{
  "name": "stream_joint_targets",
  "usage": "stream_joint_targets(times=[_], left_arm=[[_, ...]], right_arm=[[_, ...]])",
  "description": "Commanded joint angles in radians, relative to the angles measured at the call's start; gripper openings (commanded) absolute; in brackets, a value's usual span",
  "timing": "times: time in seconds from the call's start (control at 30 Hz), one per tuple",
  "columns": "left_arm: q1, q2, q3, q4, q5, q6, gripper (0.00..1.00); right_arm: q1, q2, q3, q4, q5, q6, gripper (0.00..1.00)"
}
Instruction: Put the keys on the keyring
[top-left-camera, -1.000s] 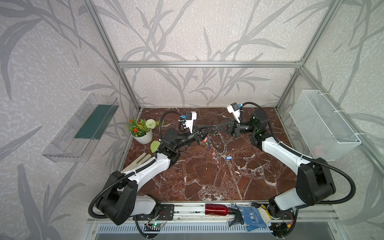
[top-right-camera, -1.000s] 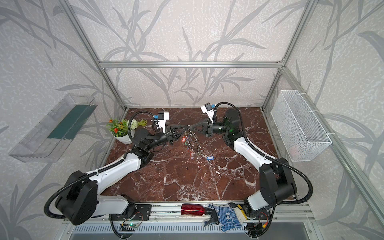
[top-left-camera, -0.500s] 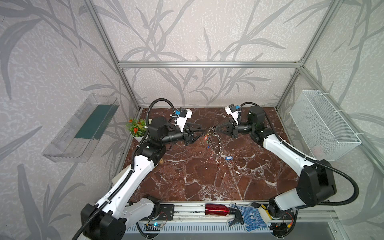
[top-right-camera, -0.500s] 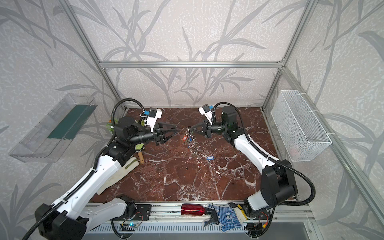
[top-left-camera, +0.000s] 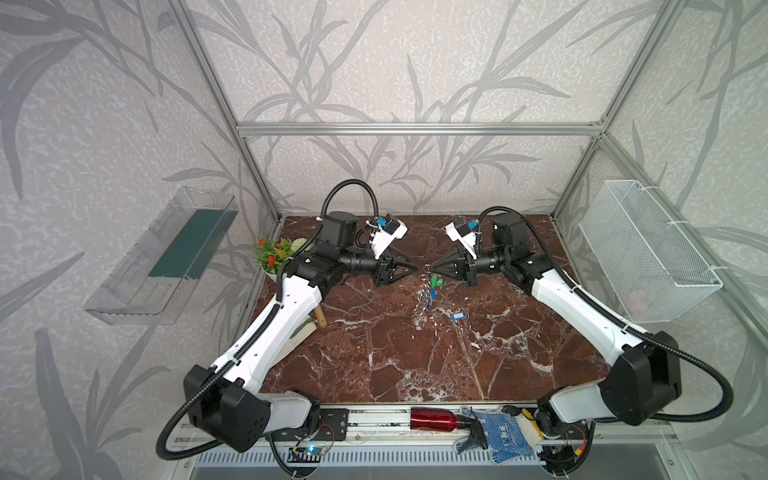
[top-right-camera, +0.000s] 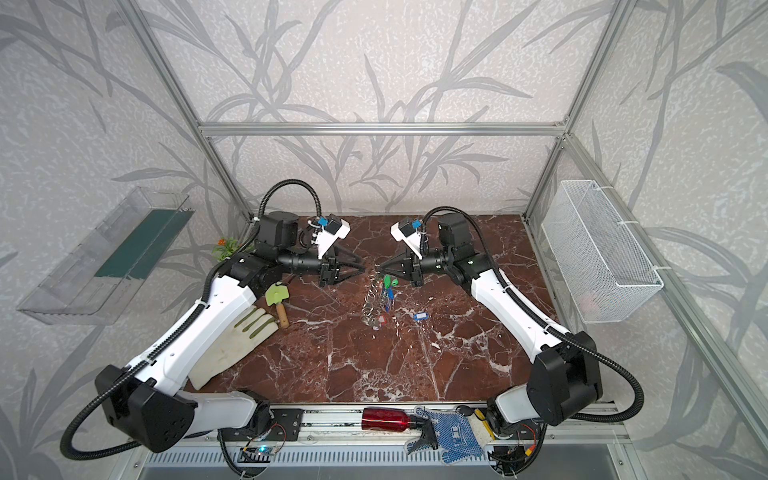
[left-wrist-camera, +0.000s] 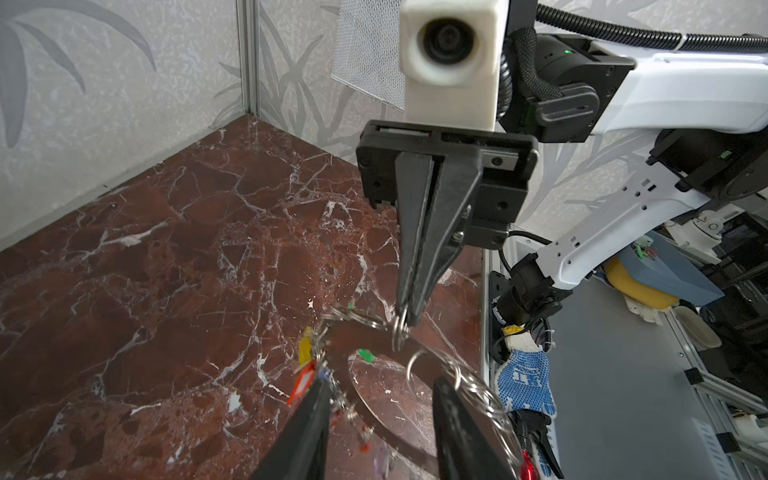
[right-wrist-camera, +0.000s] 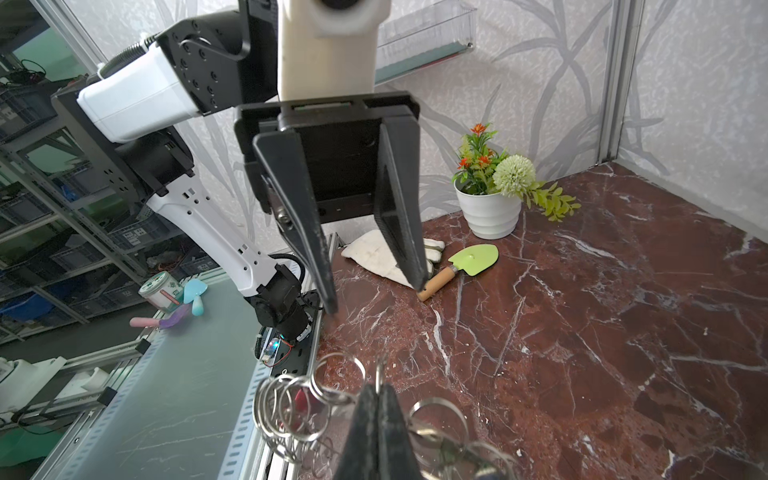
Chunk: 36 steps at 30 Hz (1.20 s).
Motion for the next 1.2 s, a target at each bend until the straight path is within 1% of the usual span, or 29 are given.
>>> stream_joint_targets(times=[0.0,0.03,0.13,0.27,0.5,0.73,1.0,1.17], left_arm=[[-0.016,0.037,0.080,-0.137,0.023,0.137,0.33],[-0.022,0.051,0.098,-0.163,0.024,0.159,0.30],[-0.046,0.075,0.125,-0.215,0.002,0.208,0.29],[-0.068,0.077,0.116,-0.210,-0.010,0.235,0.28],[-0.083,0.080,0.108,-0.141,-0.030,0.206,0.22],[-0.085,0.097,0.130,-0.154,-0.077,0.201,0.20],[-0.094,0.095,0.141,-0.161,-0.034,0.205,0.21],[-0.103,0.100,0.156,-0.173,-0.039,0.219,0.18]], right_arm=[[0.002,-0.040,0.046,-0.029,-0.035,-0.046,0.00],[0.002,-0.040,0.047,-0.028,-0.039,-0.045,0.00],[0.004,-0.037,0.049,-0.024,-0.052,-0.035,0.00],[0.004,-0.032,0.052,-0.026,-0.057,-0.035,0.00],[0.004,-0.024,0.052,-0.023,-0.067,-0.032,0.00],[0.004,-0.020,0.049,-0.027,-0.077,-0.031,0.00],[0.004,-0.014,0.051,-0.023,-0.089,-0.025,0.00],[0.003,-0.011,0.049,-0.022,-0.094,-0.022,0.00]])
